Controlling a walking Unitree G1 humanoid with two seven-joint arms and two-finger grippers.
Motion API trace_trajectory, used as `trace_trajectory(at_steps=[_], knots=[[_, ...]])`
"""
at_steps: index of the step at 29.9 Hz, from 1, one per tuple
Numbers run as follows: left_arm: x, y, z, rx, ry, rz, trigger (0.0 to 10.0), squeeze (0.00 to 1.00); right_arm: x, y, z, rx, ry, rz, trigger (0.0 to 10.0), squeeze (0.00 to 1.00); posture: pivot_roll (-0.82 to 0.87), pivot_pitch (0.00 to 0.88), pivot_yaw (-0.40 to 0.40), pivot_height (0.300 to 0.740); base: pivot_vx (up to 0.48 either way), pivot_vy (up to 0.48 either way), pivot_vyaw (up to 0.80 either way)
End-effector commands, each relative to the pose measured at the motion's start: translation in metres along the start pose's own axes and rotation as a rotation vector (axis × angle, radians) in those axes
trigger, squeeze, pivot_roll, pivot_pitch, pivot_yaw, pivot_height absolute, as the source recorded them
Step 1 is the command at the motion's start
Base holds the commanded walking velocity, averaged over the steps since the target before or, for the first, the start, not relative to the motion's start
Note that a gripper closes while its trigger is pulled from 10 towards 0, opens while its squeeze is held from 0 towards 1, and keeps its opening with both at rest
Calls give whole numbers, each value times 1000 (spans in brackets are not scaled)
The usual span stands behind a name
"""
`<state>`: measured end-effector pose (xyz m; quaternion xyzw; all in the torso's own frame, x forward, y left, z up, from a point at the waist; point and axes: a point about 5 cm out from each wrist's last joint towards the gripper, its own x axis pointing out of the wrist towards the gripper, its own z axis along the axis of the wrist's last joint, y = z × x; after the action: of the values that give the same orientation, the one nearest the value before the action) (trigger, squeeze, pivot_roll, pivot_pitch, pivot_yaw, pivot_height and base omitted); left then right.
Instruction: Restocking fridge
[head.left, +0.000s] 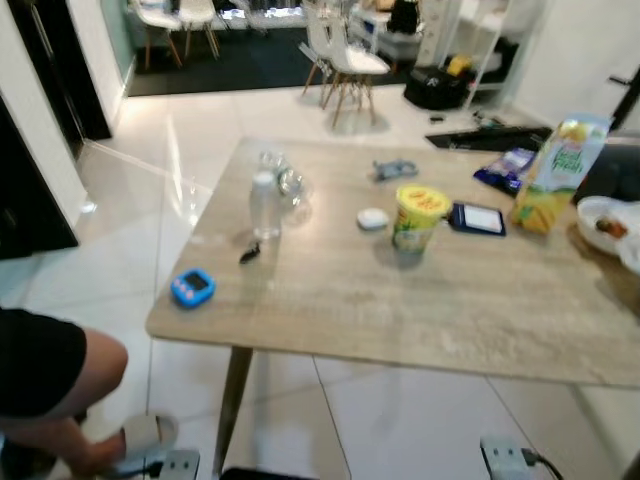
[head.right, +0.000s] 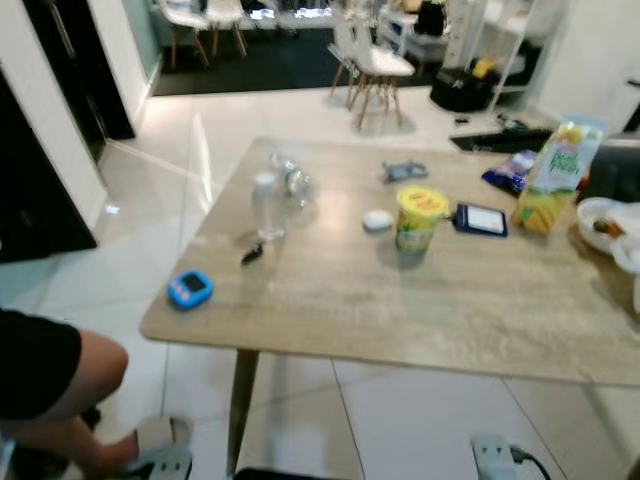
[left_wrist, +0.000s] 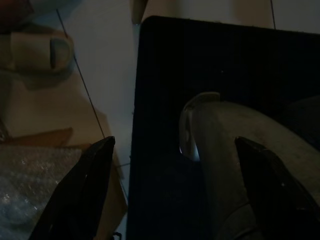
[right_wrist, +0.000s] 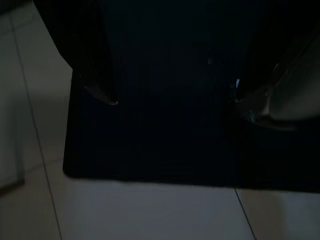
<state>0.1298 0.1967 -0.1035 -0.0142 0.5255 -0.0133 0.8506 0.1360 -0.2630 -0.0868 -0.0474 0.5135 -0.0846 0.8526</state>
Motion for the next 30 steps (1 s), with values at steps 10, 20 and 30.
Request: trace_trajectory(at_steps=[10, 20, 30], knots=[[0, -3, -1, -6, 9, -13, 10000, 0, -2, 0, -13, 2, 43, -1, 10000, 0, 86, 0, -23, 740, 0, 0, -763], [0, -2, 0, -5, 8, -14, 10000, 0, -2, 4, -14, 5, 43, 5, 10000, 0, 86, 0, -20, 740, 0, 0, -766], [0, -2, -1, -9, 9, -14, 10000, 0, -2, 0, -13, 11, 41, 2, 10000, 0, 87, 0, -19, 740, 0, 0, -770]])
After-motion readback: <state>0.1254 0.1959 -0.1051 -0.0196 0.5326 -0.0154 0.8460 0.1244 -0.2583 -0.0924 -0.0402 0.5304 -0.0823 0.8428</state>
